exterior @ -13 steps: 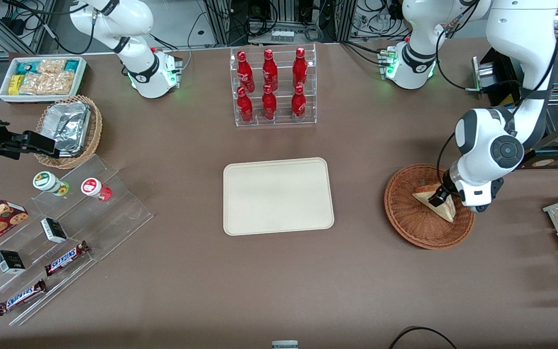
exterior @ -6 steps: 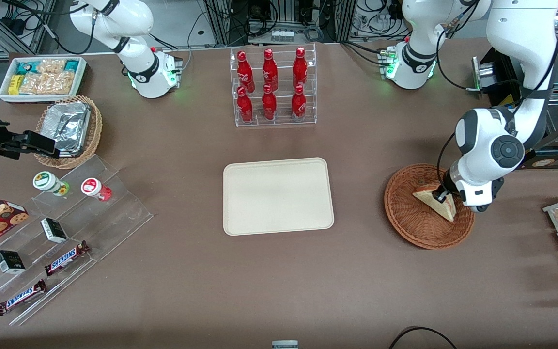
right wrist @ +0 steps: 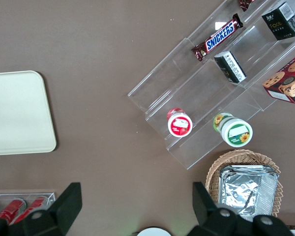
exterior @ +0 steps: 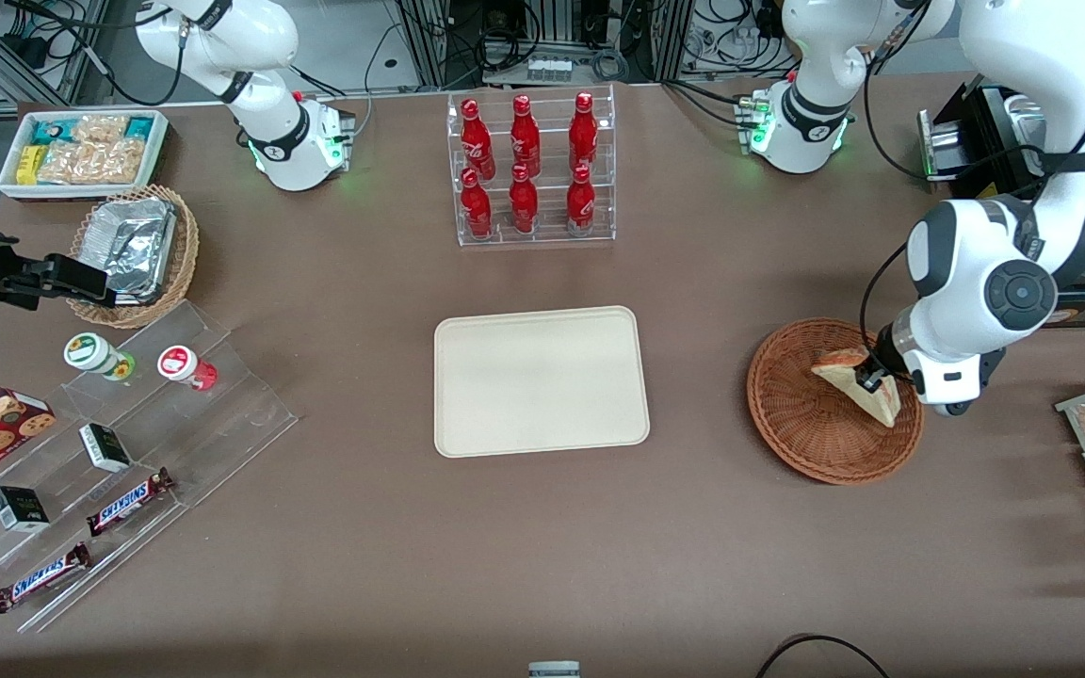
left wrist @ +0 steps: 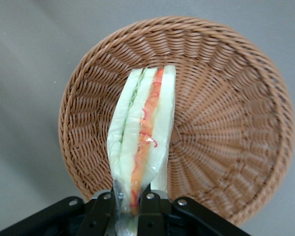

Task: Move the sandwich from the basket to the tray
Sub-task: 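Close the left gripper on the sandwich and lift it, then carry the sandwich with the left gripper over the cream tray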

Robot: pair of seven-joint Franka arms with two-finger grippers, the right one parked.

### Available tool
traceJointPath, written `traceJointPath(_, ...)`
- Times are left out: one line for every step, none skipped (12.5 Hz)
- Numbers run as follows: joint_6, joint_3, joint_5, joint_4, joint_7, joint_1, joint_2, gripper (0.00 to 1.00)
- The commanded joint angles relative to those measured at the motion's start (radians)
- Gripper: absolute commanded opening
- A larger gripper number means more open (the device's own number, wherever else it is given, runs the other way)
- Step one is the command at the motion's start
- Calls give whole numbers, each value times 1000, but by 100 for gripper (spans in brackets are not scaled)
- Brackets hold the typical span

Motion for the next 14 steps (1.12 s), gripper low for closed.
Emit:
traceJointPath(-55, 0, 21, 46, -8, -49, -3, 0)
traceJointPath(-55, 0, 21, 54, -8, -78, -1, 0)
traceJointPath(-57, -1, 21, 75, -8, -106, 6, 0)
traceJointPath(-58, -3, 20, 97, -10, -133, 17, 0)
traceJointPath(-58, -3, 20, 124, -11, -171, 31, 0)
traceJointPath(-75, -1, 18, 154, -10, -204, 44, 0)
traceJointPath(-109, -3, 15, 198, -10, -237, 69, 0)
traceJointPath(-141, -3, 15, 251, -10, -280, 103, 0)
traceJointPath(-169, -3, 15, 298, -8, -326, 135, 0)
traceJointPath(-173, -3, 13, 331, -10, -369, 167, 0)
traceJointPath(-174, -3, 12, 361, -11, -411, 198, 0)
traceJointPath(-174, -3, 9, 394, -10, -449, 231, 0)
traceJointPath(-170, -3, 9, 428, -4, -480, 261, 0)
traceJointPath(-167, -3, 7, 474, -5, -511, 299, 0)
